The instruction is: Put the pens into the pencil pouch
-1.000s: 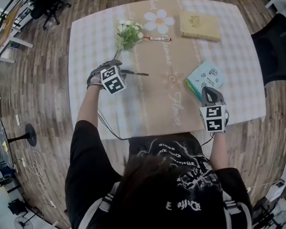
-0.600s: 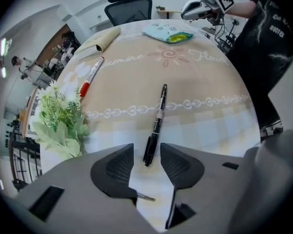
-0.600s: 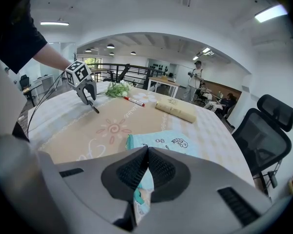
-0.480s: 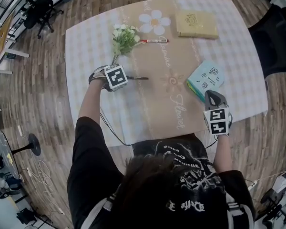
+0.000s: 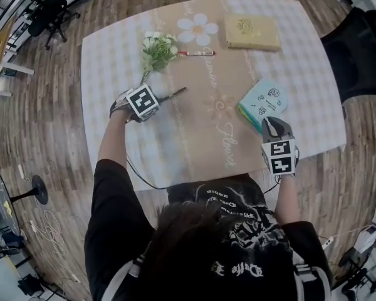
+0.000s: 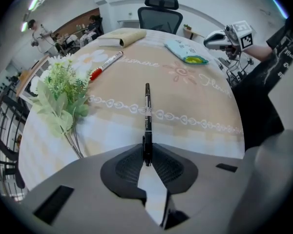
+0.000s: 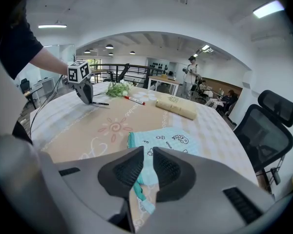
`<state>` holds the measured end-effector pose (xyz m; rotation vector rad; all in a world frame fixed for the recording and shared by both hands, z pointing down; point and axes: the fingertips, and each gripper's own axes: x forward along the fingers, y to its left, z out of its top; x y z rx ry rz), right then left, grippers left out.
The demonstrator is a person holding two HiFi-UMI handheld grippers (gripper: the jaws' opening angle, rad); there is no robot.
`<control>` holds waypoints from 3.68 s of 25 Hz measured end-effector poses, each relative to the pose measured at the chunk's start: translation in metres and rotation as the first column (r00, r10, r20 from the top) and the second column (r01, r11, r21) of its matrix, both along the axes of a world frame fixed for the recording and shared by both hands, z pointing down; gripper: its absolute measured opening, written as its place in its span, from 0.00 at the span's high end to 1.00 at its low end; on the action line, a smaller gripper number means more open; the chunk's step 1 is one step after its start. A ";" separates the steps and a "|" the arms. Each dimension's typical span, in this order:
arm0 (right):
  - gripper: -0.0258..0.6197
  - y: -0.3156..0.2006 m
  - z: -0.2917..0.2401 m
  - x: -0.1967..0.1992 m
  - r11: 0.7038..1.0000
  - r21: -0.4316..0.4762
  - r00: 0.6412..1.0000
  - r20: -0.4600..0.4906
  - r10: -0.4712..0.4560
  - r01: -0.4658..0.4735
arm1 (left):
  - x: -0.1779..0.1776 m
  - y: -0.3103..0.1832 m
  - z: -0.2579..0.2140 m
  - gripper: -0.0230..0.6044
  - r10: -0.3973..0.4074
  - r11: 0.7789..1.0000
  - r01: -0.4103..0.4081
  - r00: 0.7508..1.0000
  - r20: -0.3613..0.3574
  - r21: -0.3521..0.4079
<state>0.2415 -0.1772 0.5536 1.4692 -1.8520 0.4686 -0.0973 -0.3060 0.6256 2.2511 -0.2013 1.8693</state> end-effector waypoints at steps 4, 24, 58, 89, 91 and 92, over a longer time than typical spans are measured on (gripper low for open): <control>0.71 0.005 0.014 -0.014 0.997 -0.057 0.998 0.032 -0.058 0.059 | 0.002 0.006 -0.012 0.85 -0.104 0.994 0.107 0.992 -0.078 0.030; 0.92 -0.005 0.022 -0.001 0.997 -0.068 0.993 0.110 0.036 -0.029 | 0.035 0.081 -0.058 0.85 -0.175 0.973 0.199 0.967 -0.183 0.120; 0.92 0.036 -0.028 -0.086 0.994 0.045 0.994 0.053 -0.100 0.098 | 0.152 0.181 -0.066 0.85 -0.018 0.996 0.032 0.985 -0.171 0.081; 0.93 0.045 -0.027 -0.137 0.943 0.061 0.920 0.209 -0.331 0.326 | 0.210 0.148 -0.094 0.86 -0.210 0.974 0.222 0.836 -0.507 -0.038; 0.93 0.044 -0.032 -0.135 0.944 0.067 0.918 0.219 -0.331 0.324 | 0.213 0.146 -0.096 0.86 -0.230 0.970 0.238 0.824 -0.517 -0.053; 0.93 0.044 -0.034 -0.134 0.945 0.070 0.918 0.223 -0.327 0.320 | 0.214 0.146 -0.098 0.86 -0.242 0.967 0.249 0.814 -0.527 -0.059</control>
